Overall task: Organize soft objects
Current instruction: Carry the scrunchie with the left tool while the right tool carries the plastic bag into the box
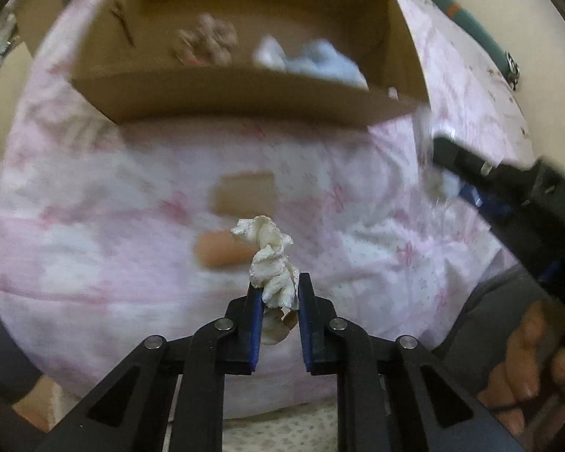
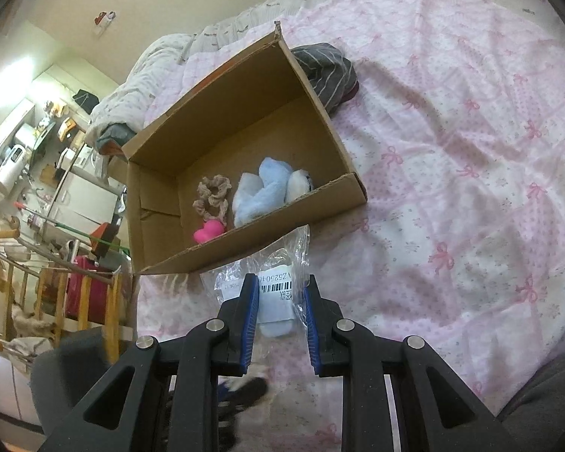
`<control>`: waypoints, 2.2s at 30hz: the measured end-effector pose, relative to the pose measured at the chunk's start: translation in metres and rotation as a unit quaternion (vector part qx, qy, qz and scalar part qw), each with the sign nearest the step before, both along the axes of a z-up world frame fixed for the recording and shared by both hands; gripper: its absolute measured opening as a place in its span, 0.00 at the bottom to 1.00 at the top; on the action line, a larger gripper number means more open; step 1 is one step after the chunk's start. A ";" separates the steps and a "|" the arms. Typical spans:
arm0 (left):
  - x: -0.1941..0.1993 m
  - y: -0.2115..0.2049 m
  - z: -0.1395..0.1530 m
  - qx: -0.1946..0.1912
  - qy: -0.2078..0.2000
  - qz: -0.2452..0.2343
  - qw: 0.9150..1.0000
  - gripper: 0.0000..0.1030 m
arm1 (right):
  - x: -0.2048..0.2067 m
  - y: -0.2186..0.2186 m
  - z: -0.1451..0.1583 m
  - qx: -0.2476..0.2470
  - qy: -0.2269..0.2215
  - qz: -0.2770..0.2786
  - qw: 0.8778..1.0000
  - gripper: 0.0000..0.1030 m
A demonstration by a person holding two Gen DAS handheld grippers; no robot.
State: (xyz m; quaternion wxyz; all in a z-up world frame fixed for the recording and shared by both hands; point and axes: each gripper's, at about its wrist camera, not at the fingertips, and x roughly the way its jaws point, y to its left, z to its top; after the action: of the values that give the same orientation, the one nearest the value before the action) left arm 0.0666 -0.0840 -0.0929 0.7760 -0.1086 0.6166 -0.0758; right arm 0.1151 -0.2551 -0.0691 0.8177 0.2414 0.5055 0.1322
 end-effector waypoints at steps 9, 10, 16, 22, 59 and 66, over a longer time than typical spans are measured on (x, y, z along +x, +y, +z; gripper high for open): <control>0.015 0.069 0.029 0.037 -0.030 0.064 0.997 0.15 | 0.001 0.008 0.000 -0.005 -0.001 0.008 1.000 0.24; 0.016 0.076 0.030 0.038 -0.031 0.072 0.996 0.15 | 0.001 0.009 0.000 -0.008 -0.001 0.011 1.000 0.24; 0.017 0.085 0.037 0.091 -0.053 0.068 0.992 0.15 | 0.001 0.015 -0.002 -0.025 0.000 0.020 0.999 0.24; 0.017 0.085 0.047 0.115 -0.087 0.063 0.988 0.15 | 0.001 0.017 0.002 -0.020 -0.014 0.023 0.999 0.24; 0.138 0.053 0.077 0.164 -0.247 0.004 0.955 0.15 | 0.097 0.020 0.045 -0.128 -0.150 0.072 0.978 0.24; 0.147 0.066 0.055 0.130 -0.226 0.019 0.965 0.15 | 0.097 0.006 0.030 -0.139 -0.111 0.039 0.983 0.24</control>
State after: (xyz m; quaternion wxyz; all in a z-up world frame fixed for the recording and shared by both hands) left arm 0.2134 -0.0180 -0.0375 0.9042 0.0012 0.4271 -0.0028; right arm 0.2125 -0.2496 -0.0395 0.8888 0.0892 0.4338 0.1178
